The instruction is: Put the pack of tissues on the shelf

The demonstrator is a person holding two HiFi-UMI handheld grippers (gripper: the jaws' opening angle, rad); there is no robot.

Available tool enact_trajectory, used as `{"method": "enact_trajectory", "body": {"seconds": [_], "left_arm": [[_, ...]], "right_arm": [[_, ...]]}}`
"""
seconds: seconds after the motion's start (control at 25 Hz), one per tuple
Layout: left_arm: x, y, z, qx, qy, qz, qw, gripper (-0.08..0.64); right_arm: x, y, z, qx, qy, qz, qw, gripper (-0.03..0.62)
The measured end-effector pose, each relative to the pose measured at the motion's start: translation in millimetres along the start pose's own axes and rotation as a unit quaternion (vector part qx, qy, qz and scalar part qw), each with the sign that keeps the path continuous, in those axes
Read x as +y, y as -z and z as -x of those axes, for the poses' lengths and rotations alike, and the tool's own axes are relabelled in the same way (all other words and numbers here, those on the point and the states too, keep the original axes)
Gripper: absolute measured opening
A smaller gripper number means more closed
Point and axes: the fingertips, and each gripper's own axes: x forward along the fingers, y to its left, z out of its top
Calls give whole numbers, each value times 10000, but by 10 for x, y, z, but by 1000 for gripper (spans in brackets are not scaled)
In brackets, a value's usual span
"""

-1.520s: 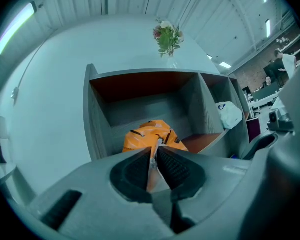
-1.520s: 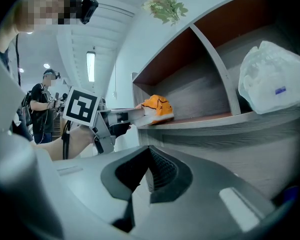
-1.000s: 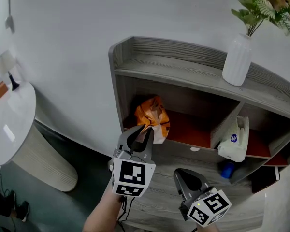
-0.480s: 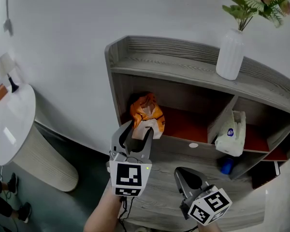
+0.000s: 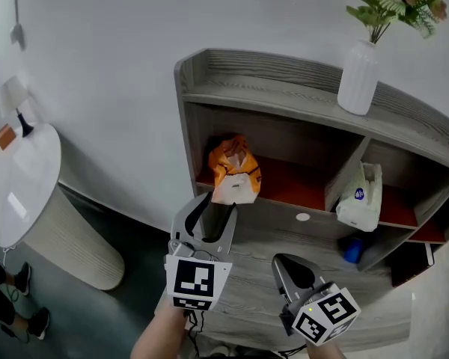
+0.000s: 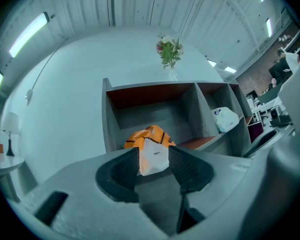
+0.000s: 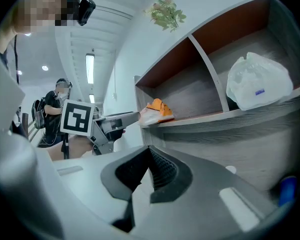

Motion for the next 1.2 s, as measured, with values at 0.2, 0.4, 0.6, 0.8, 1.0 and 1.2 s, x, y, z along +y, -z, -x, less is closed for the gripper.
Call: {"method": "enact_trajectory", "body": {"seconds": [0.2,0.4,0.6,0.8,1.0,1.2], "left_arm": [[-9,10,207,3,-65,44,10000,109],[-80,75,353,68,69,174,9998,49],[-155,170,450,117,190,271,9994,7],[-314,241,502,102,390,406,9984,0],[-541,390,541,364,649,469,9961,0],[-689,545,570,610,851,445,9935,0]], "right_arm": [[52,-7,38,-42,30,6,10000,2],[75,12,78,-53,80,-4,10000,2],[89,38,92,-37,125,5,9999,2],[91,57,107,-25,174,35,9998,2],[69,74,122,-7,223,44,9997,2],[57,114,139,52,267,47,9996,2]]}}
